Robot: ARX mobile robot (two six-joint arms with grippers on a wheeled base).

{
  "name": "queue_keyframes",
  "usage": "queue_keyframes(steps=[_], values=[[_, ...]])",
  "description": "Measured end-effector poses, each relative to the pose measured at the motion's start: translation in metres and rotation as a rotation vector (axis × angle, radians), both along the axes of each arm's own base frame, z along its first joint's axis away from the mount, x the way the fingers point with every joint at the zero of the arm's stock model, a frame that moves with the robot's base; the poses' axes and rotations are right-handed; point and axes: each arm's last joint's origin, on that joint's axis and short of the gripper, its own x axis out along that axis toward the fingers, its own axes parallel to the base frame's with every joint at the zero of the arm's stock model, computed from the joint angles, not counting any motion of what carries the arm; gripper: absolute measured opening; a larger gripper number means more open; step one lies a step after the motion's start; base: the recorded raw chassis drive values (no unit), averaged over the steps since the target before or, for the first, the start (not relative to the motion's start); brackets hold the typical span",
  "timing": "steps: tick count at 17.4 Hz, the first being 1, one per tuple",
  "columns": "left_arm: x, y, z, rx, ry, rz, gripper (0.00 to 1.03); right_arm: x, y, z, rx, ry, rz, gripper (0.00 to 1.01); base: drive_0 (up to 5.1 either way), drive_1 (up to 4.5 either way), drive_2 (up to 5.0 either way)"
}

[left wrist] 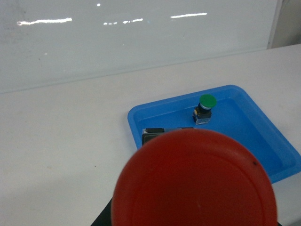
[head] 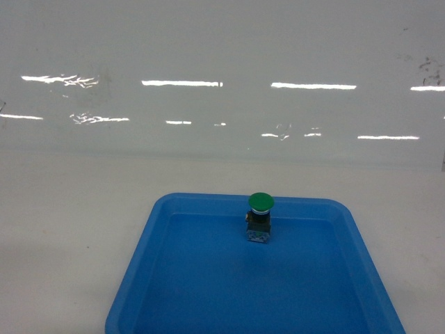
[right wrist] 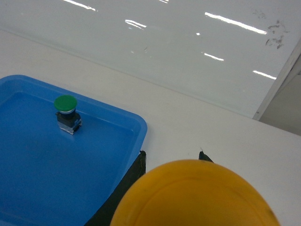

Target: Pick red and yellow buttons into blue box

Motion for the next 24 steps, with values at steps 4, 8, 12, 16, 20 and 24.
queue_keyframes(steps=[4,8,12,16,20,24], values=[[-0.0004,-0.0005,-0.0028,-0.001,0.011,-0.005,0.24,0.0000,0.0001,0.0000,0.000,0.000,0.001,0.28,0.0,0.00,0.0],[-0.0003,-0.0005,-0.0029,-0.001,0.011,-0.005,0.24,0.0002,0.0001,-0.0004,0.000,0.002,0.000,0.28,0.1,-4.21,4.4],[-0.0004,-0.0005,-0.0029,-0.001,0.011,-0.006,0.24,0.0002,0.0001,-0.0004,-0.001,0.002,0.001,0.28,0.0,-4.26,4.3],[-0.0003,-0.0004,-0.0027,-0.001,0.009,-0.004,0.24,0.0002,0.0001,-0.0004,0.000,0.002,0.001,0.28,0.0,-4.30,4.3],[-0.0006,-0.0004,-0.0028,-0.001,0.011,-0.005,0.24,-0.0001,0.0001,-0.0003,0.000,0.002,0.001,0.28,0.0,-4.30,4.3],[-0.0015,-0.0003,-0.0018,-0.001,0.005,-0.005,0.24,-0.0003,0.0001,0.0004,0.000,-0.003,0.001,0.28,0.0,-1.72,1.7]])
